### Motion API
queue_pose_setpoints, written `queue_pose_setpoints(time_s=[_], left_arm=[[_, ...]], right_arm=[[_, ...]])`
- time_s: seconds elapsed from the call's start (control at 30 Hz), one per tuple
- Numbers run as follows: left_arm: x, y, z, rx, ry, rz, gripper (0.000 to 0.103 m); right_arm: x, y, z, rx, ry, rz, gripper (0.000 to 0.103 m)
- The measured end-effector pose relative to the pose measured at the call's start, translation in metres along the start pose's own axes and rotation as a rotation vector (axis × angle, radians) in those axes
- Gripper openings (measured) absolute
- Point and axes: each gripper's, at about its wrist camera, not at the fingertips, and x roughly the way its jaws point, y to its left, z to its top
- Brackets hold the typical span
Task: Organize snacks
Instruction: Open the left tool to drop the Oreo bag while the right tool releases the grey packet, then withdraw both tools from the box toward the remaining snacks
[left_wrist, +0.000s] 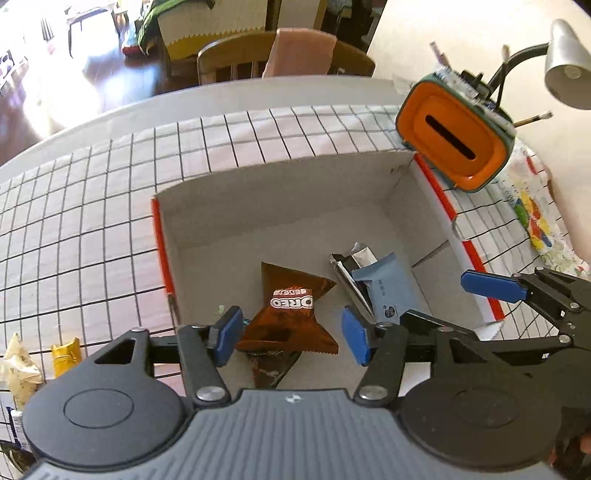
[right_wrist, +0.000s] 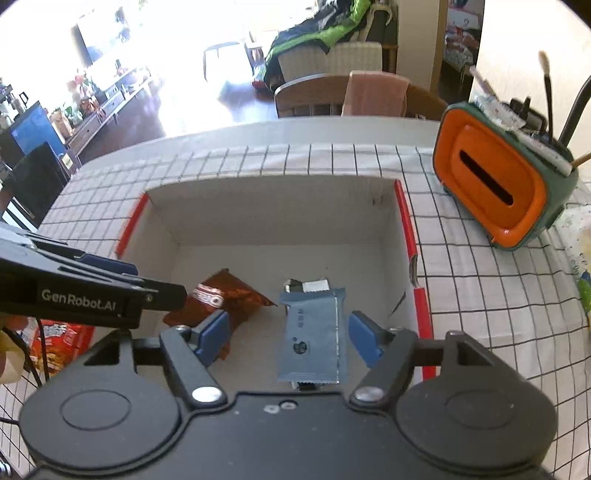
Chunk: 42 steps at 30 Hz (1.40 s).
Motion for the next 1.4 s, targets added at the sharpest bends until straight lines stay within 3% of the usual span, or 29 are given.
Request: queue_pose_setpoints(time_s=[0.4, 0.53, 0.63, 0.83, 1.13, 1.4], left_arm=[[-0.058, 0.031, -0.032, 0.024, -0.128, -0.022, 0.066], [-0.080, 0.046, -0.048, 0.039, -0.192, -0.002, 0.075], [-0.095, 0.059, -0.061, 0.051, -0.228, 0.001, 0.076], [-0.117, 0.086, -0.085, 0.051, -0.278, 0.006, 0.082], [-0.144, 0.129, -0.130, 0.068, -0.372, 0.061, 0.085], [-0.157, 0.192, -0.173, -0.001, -0.419, 0.069, 0.093]], right_arm=[[-0.046, 0.047, -0.014, -0.046, -0.144, 0.014, 0.089], [-0.056, 0.063, -0.020, -0.045, -0.200, 0.041, 0.095], [-0.060, 0.073, -0.024, -0.033, -0.232, 0.069, 0.097], [-0.059, 0.099, -0.028, -0.036, -0.254, 0.108, 0.102], [-0.053, 0.141, -0.031, -0.043, -0.274, 0.154, 0.103], [-0.028, 0.184, -0.035, -0.073, -0.240, 0.184, 0.103]])
